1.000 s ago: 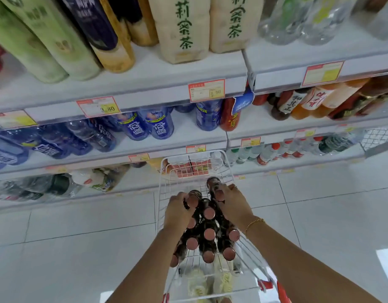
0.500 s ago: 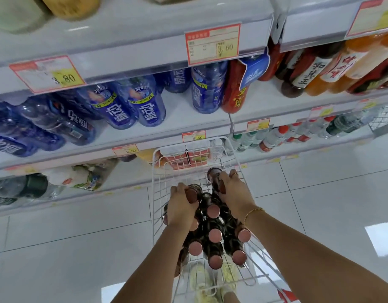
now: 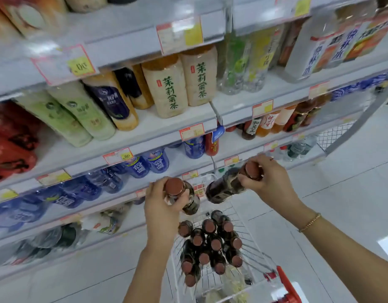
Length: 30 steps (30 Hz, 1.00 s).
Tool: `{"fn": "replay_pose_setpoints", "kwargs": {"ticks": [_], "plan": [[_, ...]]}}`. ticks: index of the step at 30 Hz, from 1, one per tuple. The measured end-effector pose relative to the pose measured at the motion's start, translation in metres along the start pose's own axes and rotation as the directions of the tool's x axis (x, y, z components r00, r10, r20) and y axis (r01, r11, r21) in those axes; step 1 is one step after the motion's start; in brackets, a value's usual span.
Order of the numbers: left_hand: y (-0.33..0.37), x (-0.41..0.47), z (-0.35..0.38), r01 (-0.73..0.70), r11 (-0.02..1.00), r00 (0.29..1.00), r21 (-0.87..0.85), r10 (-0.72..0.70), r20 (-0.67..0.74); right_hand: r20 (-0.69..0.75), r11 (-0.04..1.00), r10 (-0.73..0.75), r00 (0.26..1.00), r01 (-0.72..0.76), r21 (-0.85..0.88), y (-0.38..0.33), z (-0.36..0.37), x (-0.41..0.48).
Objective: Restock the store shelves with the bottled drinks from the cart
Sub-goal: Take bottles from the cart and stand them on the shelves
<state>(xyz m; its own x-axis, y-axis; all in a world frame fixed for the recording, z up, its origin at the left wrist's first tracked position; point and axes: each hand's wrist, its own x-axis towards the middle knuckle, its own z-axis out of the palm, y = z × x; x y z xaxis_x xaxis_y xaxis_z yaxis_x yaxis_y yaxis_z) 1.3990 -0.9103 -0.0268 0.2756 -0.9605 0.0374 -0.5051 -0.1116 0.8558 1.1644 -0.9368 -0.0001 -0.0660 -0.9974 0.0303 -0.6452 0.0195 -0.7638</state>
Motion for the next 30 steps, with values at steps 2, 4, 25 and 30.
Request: {"fn": "replay_pose_setpoints", "kwargs": {"ticks": [2,4,25,30], "plan": [[0.045,-0.001,-0.025,-0.070,0.995,0.997,-0.064,0.068,-0.024,-0.028,0.998,-0.067,0.997,0.068,0.010,-0.033,-0.045,-0.002],[0.091,-0.002,-0.048,-0.190,0.978,0.981,-0.081,0.187,-0.053,-0.088,0.988,-0.150,0.985,0.153,0.022,-0.065,-0.086,-0.004],[0.343,0.103,-0.043,-0.616,0.770,0.685,0.165,0.628,-0.369,-0.525,0.793,-0.530,0.666,0.608,-0.029,-0.170,-0.262,0.153],[0.365,0.144,-0.031,-0.514,0.856,0.792,0.045,0.494,-0.359,-0.392,0.746,-0.612,0.687,0.666,0.005,-0.181,-0.274,0.216]]}}
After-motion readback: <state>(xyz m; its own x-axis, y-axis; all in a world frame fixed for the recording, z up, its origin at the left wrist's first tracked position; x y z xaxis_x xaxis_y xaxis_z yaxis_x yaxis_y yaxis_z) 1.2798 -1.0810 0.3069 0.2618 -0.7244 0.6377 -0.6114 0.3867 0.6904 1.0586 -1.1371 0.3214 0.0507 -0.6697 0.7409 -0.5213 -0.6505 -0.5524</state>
